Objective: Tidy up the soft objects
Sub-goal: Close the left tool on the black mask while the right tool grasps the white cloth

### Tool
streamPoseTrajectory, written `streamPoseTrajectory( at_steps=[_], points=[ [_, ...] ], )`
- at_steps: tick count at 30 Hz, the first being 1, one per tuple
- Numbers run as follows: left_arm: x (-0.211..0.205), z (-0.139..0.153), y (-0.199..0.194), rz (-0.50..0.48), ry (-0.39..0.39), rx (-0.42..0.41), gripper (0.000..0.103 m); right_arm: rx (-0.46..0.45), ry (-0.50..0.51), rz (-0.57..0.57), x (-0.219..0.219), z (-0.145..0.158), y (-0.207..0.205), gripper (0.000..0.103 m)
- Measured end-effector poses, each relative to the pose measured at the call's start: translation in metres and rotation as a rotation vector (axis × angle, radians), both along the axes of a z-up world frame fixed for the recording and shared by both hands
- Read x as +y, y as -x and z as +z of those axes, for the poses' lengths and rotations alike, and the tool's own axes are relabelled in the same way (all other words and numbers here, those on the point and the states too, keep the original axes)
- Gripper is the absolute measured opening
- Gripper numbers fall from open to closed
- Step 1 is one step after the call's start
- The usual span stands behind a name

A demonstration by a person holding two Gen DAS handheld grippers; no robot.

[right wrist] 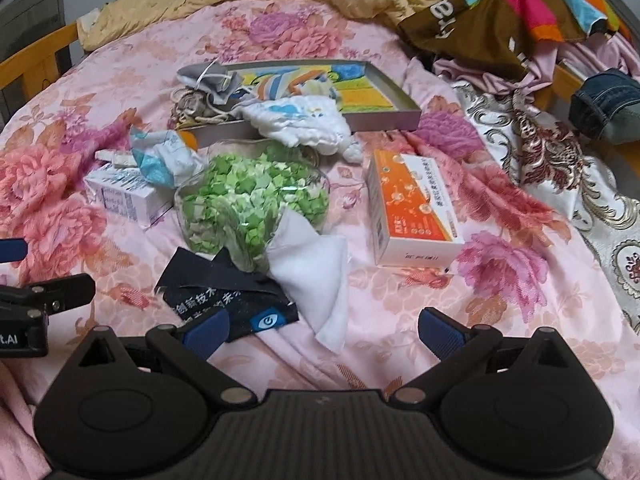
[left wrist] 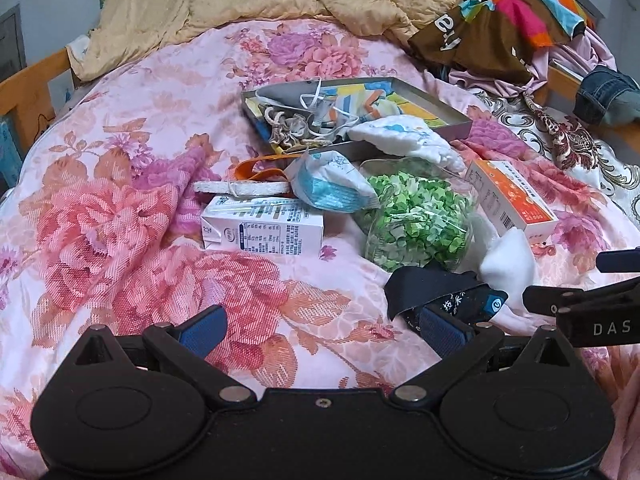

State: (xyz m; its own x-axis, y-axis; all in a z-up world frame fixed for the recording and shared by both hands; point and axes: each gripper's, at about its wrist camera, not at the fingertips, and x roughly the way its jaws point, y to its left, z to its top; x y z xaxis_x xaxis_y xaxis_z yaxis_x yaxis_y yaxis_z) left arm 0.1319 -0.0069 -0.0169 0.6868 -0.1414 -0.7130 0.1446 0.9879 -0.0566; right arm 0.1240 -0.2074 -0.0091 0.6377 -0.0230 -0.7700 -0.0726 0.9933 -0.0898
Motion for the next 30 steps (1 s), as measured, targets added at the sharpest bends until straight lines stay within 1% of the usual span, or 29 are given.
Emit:
streamPoseTrajectory(
  at_steps=[2,7,10,11,14,17,19,20,21,22,23,25,27,30],
  points=[
    [0.000,0.000,0.001,0.000,-0.002,0.005,0.102,0.026,-0.025,0.006,-0.003,0.001,-0.003,0.103],
    [-0.004,-0.001,0.001,-0.025,-0.005,0.012,0.102,0.125,-0.100,0.002,-0.014,-0.001,-0.019,0.103],
    [-0.004,-0.002,-0.002,-0.031,0.008,0.016,0.102,0.186,-0.157,-0.012,-0.021,-0.004,-0.034,0.103],
    [-0.004,-0.004,-0.003,-0.036,0.013,0.018,0.102,0.195,-0.161,-0.012,-0.022,-0.005,-0.038,0.103],
    [-0.006,-0.009,-0.006,-0.062,0.032,0.030,0.102,0.189,-0.137,-0.027,-0.023,-0.005,-0.051,0.103],
    [-0.013,-0.013,-0.009,-0.098,0.062,0.032,0.102,0.185,-0.137,-0.020,-0.024,-0.005,-0.067,0.102],
    [-0.021,-0.017,-0.015,-0.128,0.085,0.035,0.102,0.166,-0.084,-0.003,-0.019,-0.008,-0.079,0.102],
    [-0.025,-0.020,-0.018,-0.146,0.097,0.035,0.102,0.160,-0.059,0.007,-0.017,-0.011,-0.084,0.100],
    [-0.030,-0.023,-0.022,-0.162,0.107,0.032,0.102,0.162,-0.060,0.009,-0.017,-0.014,-0.089,0.095],
    [-0.033,-0.025,-0.025,-0.173,0.114,0.030,0.102,0.168,-0.077,0.007,-0.018,-0.016,-0.092,0.090],
    [-0.036,-0.028,-0.028,-0.180,0.120,0.027,0.102,0.174,-0.108,0.006,-0.020,-0.018,-0.095,0.088],
    [-0.042,-0.033,-0.036,-0.185,0.131,0.019,0.101,0.187,-0.126,0.003,-0.021,-0.024,-0.099,0.083],
    [-0.046,-0.038,-0.043,-0.195,0.142,0.021,0.098,0.201,-0.131,0.009,-0.020,-0.028,-0.102,0.078],
    [-0.049,-0.044,-0.050,-0.199,0.150,0.037,0.092,0.195,-0.135,0.014,-0.019,-0.028,-0.104,0.072]
  ],
)
